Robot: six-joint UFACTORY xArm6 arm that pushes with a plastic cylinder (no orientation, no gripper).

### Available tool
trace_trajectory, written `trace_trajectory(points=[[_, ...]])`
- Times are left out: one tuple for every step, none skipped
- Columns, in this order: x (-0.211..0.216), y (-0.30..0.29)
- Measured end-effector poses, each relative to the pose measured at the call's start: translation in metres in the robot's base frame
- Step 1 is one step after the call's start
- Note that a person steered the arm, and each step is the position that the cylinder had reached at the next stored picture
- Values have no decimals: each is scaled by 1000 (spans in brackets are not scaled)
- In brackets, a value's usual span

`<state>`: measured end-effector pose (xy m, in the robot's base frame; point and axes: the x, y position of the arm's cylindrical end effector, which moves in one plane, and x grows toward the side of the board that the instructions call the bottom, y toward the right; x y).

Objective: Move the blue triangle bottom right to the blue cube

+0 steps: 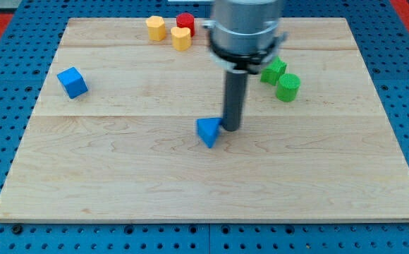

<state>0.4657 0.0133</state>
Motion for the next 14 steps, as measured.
trace_trajectory(points=[[4,16],[27,25],[40,-42],[38,-115],[34,-171],[31,-188],[33,-188],[45,-166],[52,-82],[42,-32],[19,-64],[-12,-116],[-40,-177],[-52,-190]])
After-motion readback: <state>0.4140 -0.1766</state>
